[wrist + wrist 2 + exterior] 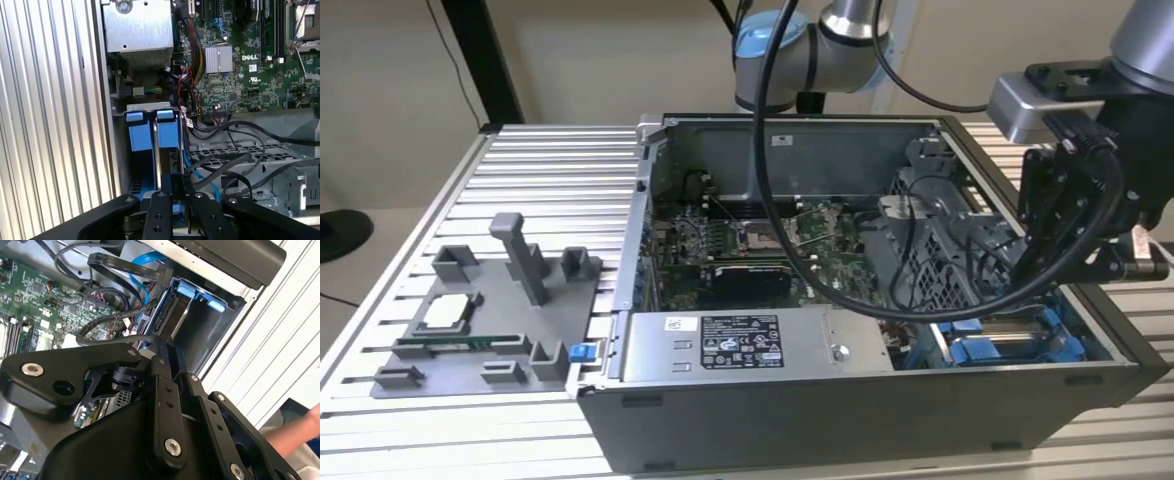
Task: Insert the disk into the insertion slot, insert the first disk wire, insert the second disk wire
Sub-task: 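Insert the first disk wire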
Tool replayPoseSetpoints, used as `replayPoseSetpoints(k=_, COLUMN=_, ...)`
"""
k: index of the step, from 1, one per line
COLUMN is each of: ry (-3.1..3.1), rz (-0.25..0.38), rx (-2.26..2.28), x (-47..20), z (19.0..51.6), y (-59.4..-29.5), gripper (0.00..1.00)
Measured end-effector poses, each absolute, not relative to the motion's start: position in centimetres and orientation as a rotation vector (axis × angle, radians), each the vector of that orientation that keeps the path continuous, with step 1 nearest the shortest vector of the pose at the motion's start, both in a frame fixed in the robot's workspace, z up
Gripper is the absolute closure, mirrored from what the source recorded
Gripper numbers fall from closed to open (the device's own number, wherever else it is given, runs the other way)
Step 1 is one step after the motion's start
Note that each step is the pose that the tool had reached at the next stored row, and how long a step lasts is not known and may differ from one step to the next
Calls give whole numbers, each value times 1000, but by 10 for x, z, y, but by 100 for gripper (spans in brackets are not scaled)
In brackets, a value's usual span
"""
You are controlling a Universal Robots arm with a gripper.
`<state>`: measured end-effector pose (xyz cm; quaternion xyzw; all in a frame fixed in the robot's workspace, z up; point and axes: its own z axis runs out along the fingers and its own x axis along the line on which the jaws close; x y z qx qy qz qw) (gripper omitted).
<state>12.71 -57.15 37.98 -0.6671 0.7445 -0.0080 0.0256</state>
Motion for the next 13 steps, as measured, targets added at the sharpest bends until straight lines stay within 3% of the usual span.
replayPoseSetpoints(k=13, ry=2301, rz=-24, rx=-2062, x=127, z=373, y=-571, gripper=100)
